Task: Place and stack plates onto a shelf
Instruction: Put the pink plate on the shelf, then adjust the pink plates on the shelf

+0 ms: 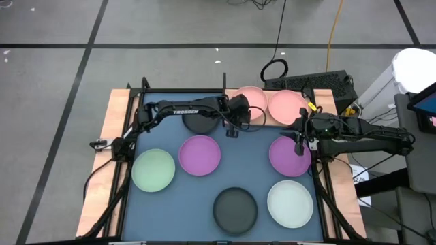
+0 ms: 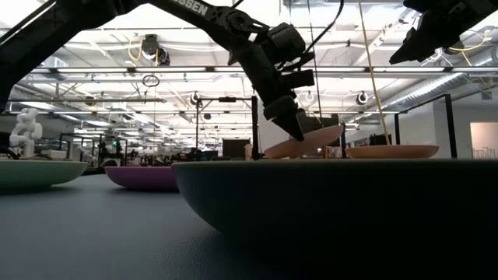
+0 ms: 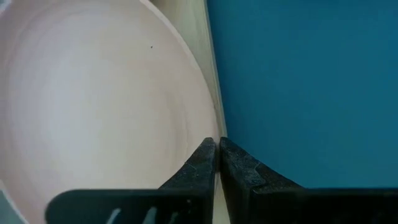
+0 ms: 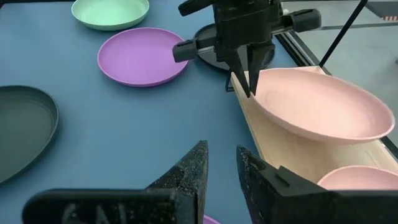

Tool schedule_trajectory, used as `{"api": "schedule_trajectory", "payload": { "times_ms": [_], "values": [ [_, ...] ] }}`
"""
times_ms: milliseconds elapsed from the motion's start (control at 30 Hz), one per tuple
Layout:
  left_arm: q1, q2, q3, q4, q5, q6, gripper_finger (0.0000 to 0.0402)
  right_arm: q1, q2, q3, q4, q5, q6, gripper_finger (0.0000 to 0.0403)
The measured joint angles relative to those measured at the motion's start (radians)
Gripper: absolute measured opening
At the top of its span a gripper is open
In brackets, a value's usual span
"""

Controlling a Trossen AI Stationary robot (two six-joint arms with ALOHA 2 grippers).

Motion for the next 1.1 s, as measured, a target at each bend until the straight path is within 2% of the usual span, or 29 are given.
{"api": "schedule_trajectory", "payload": {
  "times_ms": [133,233,1000,1100],
  "values": [
    [0.000,0.000,0.000,0.004,0.000,-0.014,0.0057,0.000,0.000,0.000,0.000,0.000,0.000,0.0070],
    [0.000,0.000,0.000,0.013,-0.001,-0.030,0.0069,0.000,0.000,0.000,0.000,0.000,0.000,0.0070],
    [0.018,0.000,0.000,0.039,-0.002,-0.150,0.0072,0.000,0.000,0.000,0.000,0.001,0.002,0.0070],
    [0.028,0.000,0.000,0.050,-0.007,-0.181,0.0072,0.000,0.000,0.000,0.000,0.036,0.012,0.0070]
  ]
}}
